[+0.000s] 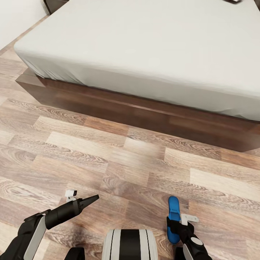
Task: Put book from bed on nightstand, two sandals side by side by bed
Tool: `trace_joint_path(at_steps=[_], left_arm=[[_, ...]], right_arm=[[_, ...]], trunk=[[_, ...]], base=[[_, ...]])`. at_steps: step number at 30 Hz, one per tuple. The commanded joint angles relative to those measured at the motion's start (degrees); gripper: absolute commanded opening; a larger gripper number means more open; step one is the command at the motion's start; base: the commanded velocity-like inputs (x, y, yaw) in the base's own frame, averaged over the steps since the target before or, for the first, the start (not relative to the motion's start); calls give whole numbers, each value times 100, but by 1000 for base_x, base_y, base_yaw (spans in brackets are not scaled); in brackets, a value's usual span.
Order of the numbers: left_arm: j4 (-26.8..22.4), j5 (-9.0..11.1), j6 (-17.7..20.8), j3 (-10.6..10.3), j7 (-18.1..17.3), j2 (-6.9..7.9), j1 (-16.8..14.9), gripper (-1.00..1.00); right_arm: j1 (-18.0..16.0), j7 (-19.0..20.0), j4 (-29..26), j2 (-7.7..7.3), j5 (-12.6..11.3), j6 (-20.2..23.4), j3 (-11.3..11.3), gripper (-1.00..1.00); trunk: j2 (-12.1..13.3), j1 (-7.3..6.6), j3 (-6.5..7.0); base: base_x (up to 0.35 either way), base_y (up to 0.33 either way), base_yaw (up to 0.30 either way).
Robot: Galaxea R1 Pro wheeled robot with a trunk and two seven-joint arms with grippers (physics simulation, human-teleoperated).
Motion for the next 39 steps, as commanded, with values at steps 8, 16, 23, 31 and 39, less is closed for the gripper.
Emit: trace_joint_path(at_steps=[8,16,23,31,39], left_arm=[[18,21,51,4,-7,1,-2,100],[18,21,51,-4,-7,1,-2,100],[20,21,51,-5,-7,1,-2,100],[16,21,51,2,-15,7,-2,100],[13,21,51,-3,-24,9,-2,100]], right_arm=[[0,-19,-11,4,-40,14,-4,100],[0,-19,-11,4,-40,13,-4,100],[0,-18,-10,4,-40,13,-4,100],[0,-18,-10,4,-29,16,-4,100],[0,-18,-2,4,-23,15,-4,100]], trunk=[[-1,-1,-3],[-11,17,-158],[-19,33,-291],[-19,33,-291],[-25,46,-402]], base=[[3,0,0],[0,0,0],[0,0,0],[0,0,0],[0,0,0]])
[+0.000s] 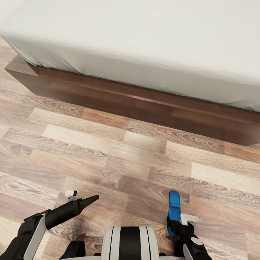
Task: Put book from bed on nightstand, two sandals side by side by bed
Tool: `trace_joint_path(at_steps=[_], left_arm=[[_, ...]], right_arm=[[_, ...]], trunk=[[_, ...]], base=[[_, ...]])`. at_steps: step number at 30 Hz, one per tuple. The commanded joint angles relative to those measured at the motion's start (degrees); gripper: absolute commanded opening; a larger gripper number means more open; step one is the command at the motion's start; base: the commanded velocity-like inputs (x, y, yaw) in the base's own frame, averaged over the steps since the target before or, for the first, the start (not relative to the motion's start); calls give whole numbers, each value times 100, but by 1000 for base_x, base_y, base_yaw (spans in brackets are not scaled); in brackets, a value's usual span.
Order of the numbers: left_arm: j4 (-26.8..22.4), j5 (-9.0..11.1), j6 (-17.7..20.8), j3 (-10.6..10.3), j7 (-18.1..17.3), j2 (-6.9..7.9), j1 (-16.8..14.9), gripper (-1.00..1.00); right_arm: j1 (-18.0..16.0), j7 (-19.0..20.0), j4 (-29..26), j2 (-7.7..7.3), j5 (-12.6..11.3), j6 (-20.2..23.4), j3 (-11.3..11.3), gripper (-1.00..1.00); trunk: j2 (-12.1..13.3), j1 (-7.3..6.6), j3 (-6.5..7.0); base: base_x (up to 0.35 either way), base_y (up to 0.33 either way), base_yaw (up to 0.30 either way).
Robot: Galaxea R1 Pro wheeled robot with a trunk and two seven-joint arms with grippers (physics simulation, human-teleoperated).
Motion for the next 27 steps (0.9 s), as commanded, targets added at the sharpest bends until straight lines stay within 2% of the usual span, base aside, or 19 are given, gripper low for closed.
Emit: trace_joint_path(at_steps=[1,9,10,27], left_arm=[[-1,20,51,-1,-8,0,0,100],[1,20,51,6,-8,2,-1,100],[0,20,51,6,-8,2,-1,100],[-2,20,51,14,-17,2,0,100]], right_arm=[[0,-18,-11,3,-43,26,-4,100],[0,-18,-11,3,-42,24,-4,100],[0,-18,-11,3,-42,24,-4,-100],[2,-19,-11,3,-42,15,-4,-100]], trunk=[[-3,2,-26],[-3,2,-26],[-3,2,-26],[-3,2,-26]], base=[[0,0,0],[0,0,0],[0,0,0],[0,0,0]])
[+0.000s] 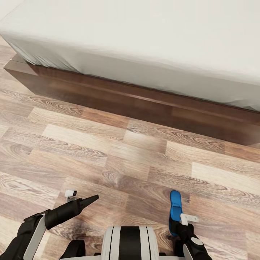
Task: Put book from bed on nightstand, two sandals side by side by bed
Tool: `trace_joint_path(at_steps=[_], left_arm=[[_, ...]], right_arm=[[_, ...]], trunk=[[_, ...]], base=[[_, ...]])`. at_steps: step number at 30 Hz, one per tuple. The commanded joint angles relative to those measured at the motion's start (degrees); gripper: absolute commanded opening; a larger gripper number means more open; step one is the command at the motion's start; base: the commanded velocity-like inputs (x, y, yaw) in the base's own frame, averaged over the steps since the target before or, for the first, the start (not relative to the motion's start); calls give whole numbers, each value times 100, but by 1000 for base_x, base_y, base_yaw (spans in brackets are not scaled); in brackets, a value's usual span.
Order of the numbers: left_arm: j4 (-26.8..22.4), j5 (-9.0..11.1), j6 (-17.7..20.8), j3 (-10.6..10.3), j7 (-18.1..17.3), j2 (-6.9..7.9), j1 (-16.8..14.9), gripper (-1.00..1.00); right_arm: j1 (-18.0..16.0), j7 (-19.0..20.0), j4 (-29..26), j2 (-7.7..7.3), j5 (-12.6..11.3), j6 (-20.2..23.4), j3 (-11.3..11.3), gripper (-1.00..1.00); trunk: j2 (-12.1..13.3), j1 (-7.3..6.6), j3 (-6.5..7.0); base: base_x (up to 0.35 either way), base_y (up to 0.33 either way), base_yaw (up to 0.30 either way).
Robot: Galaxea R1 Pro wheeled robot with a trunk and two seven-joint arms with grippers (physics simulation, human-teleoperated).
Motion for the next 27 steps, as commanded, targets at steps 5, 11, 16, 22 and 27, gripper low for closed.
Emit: trace_joint_path(at_steps=[5,11,16,22,27], left_arm=[[1,19,51,-6,6,1,-3,100],[1,19,55,-7,-5,1,-3,100],[1,19,57,-1,-8,1,-3,100],[1,19,59,-5,-8,1,-3,100],[1,19,56,-7,-2,1,-2,100]], right_arm=[[-1,-11,-13,4,-69,29,1,-100],[-2,-4,-14,4,-72,57,1,-100],[-1,-4,-14,4,-69,58,1,-100],[-2,-4,-16,4,-67,58,1,-100],[-2,-4,-19,4,-73,73,2,-100]], trunk=[[6,-13,108],[10,-21,175],[16,-34,285],[24,-49,418],[31,-62,529]], base=[[0,0,0],[0,0,0],[0,0,0],[0,0,0],[0,0,0]])
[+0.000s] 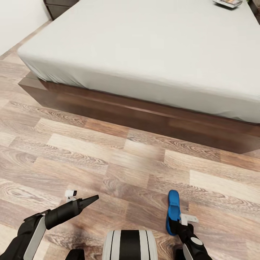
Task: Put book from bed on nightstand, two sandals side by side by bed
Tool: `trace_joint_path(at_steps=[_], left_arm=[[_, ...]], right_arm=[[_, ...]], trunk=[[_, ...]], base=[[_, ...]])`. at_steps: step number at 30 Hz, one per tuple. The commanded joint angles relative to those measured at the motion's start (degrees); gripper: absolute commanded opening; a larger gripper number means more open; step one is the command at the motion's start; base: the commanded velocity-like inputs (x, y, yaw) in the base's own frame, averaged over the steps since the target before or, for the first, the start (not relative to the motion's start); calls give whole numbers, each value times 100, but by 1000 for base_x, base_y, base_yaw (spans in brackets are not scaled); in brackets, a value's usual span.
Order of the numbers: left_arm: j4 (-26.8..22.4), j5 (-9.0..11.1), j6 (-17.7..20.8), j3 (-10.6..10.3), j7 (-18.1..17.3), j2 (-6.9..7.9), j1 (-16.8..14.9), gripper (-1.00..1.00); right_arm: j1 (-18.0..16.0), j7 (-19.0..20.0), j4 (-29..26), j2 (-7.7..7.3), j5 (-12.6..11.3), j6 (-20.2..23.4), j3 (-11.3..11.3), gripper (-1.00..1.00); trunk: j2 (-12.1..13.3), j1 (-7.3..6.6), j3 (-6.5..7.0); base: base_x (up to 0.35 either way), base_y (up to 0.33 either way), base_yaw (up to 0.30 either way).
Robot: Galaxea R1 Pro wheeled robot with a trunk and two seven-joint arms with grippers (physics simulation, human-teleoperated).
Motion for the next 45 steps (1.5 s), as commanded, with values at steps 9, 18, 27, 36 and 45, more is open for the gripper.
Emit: trace_joint_path(at_steps=[9,18,27,36,45], left_arm=[[1,19,50,0,1,1,-2,100],[8,18,45,-8,20,1,-2,100],[9,11,45,-9,22,1,-2,100],[9,10,45,-9,22,1,-2,100],[9,19,52,-9,3,1,-1,100]], right_arm=[[1,16,-85,-85,-91,69,-18,-100],[3,1306,-723,-587,-859,923,-26,-100],[8,3559,-904,-1654,-1638,1777,-279,-100],[7,3899,-982,-2231,-2651,2493,-889,-100],[8,3901,-1249,-2368,-2653,2498,-877,-100]], trunk=[[11,-24,197],[23,-47,396],[35,-70,596],[47,-93,795],[59,-117,995]], base=[[0,0,0],[0,0,0],[0,0,0],[0,0,0],[0,0,0]])
